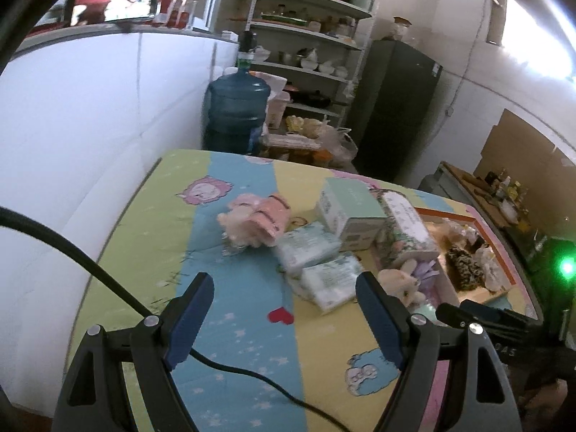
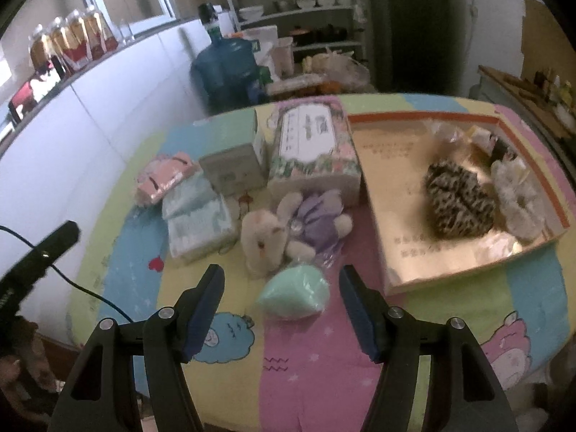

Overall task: Organize soft objects
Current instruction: 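Move both open grippers back over the remaining table items, then grasp the mint-green bagged sponge with the right gripper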

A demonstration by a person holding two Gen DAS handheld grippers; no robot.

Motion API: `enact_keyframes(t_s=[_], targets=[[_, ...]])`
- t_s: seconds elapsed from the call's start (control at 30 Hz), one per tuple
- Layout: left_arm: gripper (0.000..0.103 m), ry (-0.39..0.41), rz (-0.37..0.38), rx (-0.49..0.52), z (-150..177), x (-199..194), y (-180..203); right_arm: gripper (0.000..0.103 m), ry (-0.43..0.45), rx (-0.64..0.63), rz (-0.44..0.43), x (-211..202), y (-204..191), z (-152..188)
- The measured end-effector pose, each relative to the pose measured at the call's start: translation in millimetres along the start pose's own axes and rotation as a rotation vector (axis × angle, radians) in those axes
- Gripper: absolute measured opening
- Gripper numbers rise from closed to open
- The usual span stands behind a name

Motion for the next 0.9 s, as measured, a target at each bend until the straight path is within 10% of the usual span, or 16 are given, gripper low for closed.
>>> enact_keyframes(t_s=[0.9], targets=[[0.080, 0.004, -0.031, -0.004, 0.4, -5.3, -17.7, 0.056, -0.077, -0.042, 0.046, 37.1, 9.4, 22.3]])
Point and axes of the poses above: each gripper's, at about its wrist camera, not at the fingertips, and x roughly the way its jaws point, y to its right, z to its underside, the point moved 8 cm from there along x, roughly the way its jaws point, and after that the axes turned 3 degrees about y, right-handed, at the moved point
